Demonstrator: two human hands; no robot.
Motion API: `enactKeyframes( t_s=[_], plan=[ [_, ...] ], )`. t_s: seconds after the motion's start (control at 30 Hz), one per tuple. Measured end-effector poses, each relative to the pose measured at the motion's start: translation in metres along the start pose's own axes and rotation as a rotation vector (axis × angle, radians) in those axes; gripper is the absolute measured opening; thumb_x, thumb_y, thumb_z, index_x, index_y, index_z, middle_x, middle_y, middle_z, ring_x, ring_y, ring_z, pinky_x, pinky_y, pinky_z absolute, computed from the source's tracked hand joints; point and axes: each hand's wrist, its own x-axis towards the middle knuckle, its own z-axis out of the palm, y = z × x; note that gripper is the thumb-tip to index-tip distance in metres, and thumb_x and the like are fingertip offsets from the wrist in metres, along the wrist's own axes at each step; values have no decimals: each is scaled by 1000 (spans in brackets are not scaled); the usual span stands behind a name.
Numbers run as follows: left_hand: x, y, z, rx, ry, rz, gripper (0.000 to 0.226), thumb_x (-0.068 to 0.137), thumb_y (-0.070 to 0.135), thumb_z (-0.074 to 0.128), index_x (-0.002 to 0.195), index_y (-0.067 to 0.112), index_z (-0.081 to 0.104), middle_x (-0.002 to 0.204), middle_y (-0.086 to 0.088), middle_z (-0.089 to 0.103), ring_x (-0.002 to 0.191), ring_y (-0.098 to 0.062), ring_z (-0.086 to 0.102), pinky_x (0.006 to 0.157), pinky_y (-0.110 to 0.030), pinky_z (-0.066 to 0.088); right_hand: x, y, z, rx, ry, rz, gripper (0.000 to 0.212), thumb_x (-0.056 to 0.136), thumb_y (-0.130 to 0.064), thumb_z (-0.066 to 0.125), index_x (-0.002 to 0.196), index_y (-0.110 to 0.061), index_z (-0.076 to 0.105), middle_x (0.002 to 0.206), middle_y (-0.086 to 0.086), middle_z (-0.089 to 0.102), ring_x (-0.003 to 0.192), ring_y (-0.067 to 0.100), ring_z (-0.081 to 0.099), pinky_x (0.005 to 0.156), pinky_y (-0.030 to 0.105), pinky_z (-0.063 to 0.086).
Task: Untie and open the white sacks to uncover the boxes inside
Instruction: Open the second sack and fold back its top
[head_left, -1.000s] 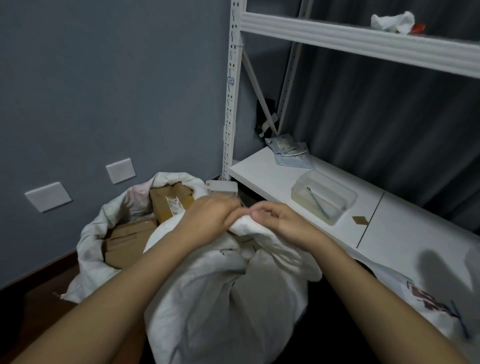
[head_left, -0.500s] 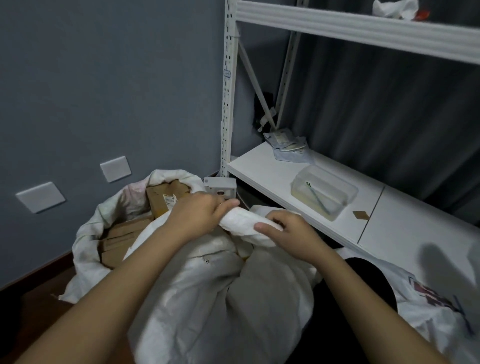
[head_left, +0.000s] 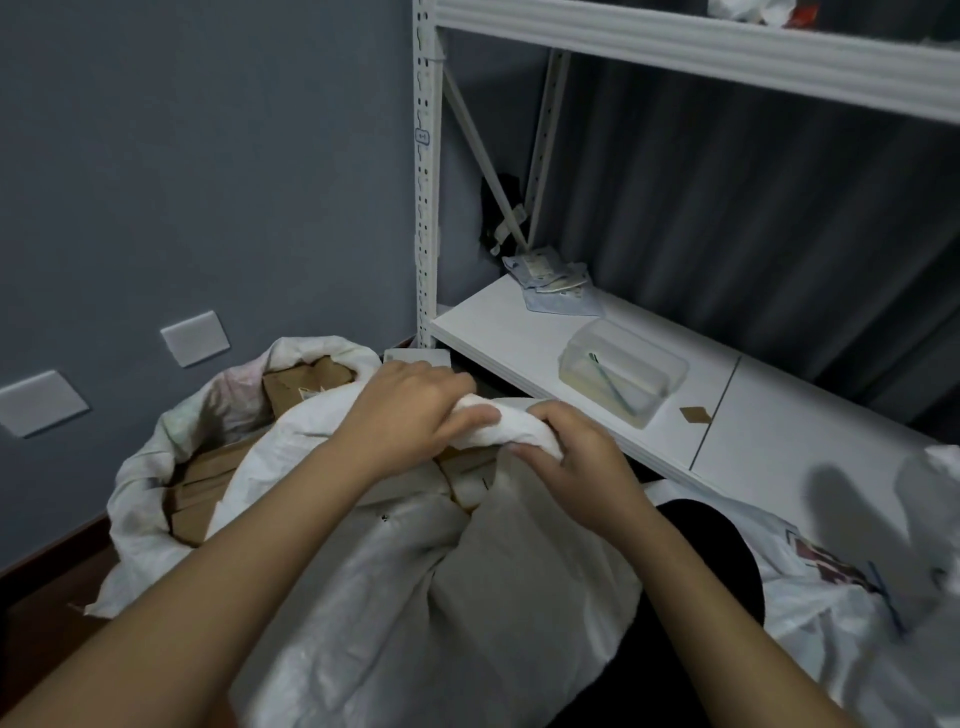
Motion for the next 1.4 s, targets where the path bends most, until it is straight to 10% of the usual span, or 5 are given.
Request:
enactKeyframes(
  t_s=[0.47,0.8,0.97,1.2,1.4],
  plan=[
    [34,21,-15,37,-2,-120,50,87,64,33,93,17,48,84,5,54,78,-22,56,60,-34,39,1,-8,-64,-428,77,118,41,89,-58,49,103,-21,59,96,-3,61,90,19,56,64,32,36],
    [45,27,-52,-63,-12,-146,71,91,66,22,66,9,54,61,-4,56,61,-20,53,56,-31,34,-11,-48,-101,252,-71,279,35,94,-37,59,85,-4,66,75,0,60,71,8,53,69,27,41],
    [30,40,-32,-93,-74,84,67,84,70,13,108,24,55,92,7,55,88,-15,51,79,-37,39,-16,-56,-89,878,-93,620,30,93,-27,59,106,-1,68,96,18,71,85,27,67,85,39,52],
    [40,14,-31,-153,-161,-69,35,99,46,31,83,26,55,91,7,54,94,-16,44,94,-37,33,-33,-43,-69,131,134,228,14,93,-27,59,98,-19,70,82,-13,65,76,-3,57,68,11,41],
    [30,37,-15,-176,-162,115,63,79,71,19,113,36,58,97,17,42,100,-4,30,88,-27,18,-31,-53,-48,757,111,502,14,95,-21,58,97,-19,72,95,1,72,87,10,63,79,21,49]
  ],
)
